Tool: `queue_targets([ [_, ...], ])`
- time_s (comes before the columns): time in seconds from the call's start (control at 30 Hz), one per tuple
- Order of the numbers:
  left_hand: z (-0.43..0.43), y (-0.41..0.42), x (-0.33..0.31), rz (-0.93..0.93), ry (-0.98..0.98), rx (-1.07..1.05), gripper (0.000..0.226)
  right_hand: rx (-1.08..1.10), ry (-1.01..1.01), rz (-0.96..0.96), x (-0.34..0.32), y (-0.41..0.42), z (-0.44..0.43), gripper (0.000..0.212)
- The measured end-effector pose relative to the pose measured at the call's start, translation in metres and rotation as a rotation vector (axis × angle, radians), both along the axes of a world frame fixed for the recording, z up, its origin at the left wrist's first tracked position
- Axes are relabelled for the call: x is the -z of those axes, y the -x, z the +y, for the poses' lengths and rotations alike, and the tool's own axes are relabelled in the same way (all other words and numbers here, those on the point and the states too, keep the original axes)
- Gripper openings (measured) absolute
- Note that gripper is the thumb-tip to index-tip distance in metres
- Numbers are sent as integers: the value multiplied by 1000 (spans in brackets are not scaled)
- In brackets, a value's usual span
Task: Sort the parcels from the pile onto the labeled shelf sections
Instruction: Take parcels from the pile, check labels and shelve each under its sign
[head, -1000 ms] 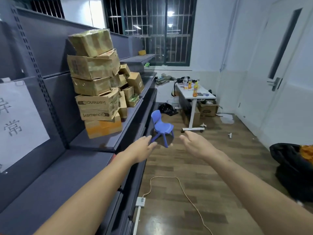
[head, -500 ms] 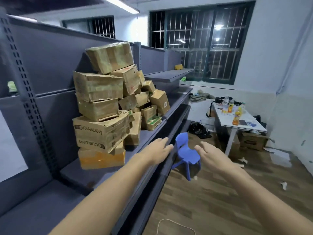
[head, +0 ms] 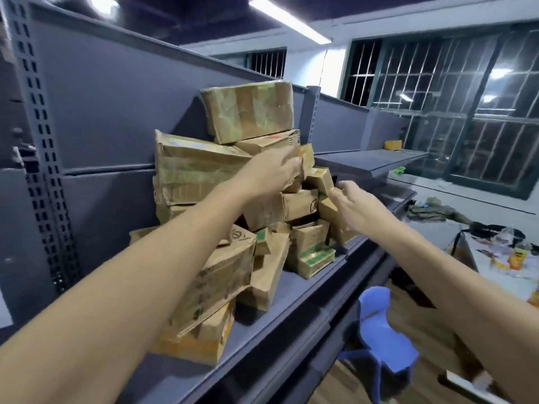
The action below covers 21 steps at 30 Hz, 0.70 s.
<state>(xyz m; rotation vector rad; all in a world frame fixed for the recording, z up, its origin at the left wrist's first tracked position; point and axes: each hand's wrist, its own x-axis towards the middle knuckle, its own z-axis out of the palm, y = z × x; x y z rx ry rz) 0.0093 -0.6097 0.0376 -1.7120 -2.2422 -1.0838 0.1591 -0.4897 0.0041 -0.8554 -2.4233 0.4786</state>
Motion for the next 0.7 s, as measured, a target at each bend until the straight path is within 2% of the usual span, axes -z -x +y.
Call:
queue_targets([
  [0.23,29,100,-81,68,-219,-356,49,-163,-86,205,-96,117,94,58],
  [0.4,51,171,-98,-38,-189,-582,53,-322,-48,288,-148,193,150,56],
  [0.6,81,212,-101,-332,-233,-589,46,-417,-2,407,-178,257,191,56],
  [0.7,89,217,-94,-528,-230,-562,41,-459,-17,384,-177,274,198,48],
])
